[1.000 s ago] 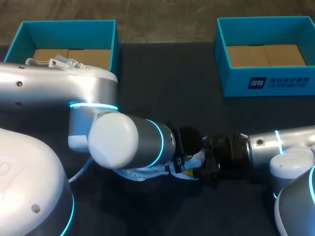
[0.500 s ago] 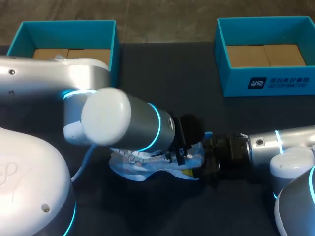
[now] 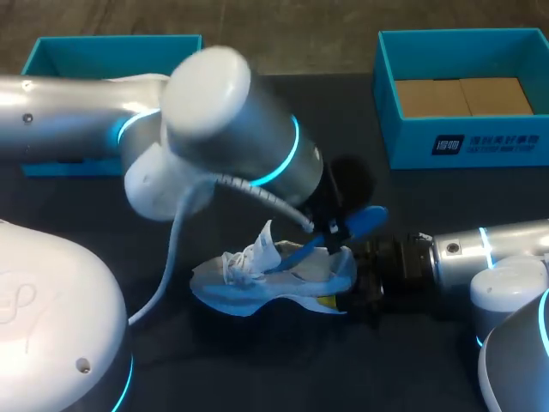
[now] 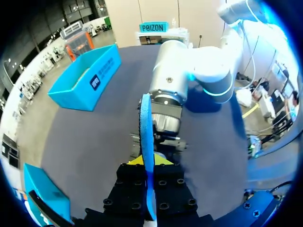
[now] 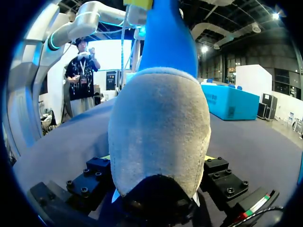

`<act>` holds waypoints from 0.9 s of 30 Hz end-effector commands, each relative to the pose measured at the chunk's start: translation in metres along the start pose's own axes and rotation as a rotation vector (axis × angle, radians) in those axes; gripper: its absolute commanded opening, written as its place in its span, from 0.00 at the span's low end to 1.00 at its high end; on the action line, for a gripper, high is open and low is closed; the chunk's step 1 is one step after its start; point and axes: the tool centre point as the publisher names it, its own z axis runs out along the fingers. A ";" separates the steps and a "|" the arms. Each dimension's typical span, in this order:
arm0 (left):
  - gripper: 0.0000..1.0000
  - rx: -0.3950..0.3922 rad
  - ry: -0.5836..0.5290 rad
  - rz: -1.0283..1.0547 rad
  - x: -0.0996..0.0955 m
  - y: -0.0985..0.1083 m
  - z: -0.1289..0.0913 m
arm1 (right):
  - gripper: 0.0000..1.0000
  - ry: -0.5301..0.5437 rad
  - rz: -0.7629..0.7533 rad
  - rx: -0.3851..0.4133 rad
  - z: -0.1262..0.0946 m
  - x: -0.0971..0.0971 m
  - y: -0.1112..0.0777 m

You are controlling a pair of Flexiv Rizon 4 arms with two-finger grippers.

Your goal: Take the shoe out of the shoebox, open the shoe tongue, remove and reinsert the insole, then place the shoe into the shoebox

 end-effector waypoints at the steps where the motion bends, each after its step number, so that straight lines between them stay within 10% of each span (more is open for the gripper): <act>1: 0.00 -0.021 0.116 -0.015 -0.004 -0.008 -0.015 | 0.00 -0.001 0.000 0.005 0.001 0.000 0.001; 27: 0.00 0.390 0.303 -0.101 0.007 -0.043 -0.120 | 0.00 -0.001 0.000 0.005 0.001 0.000 0.001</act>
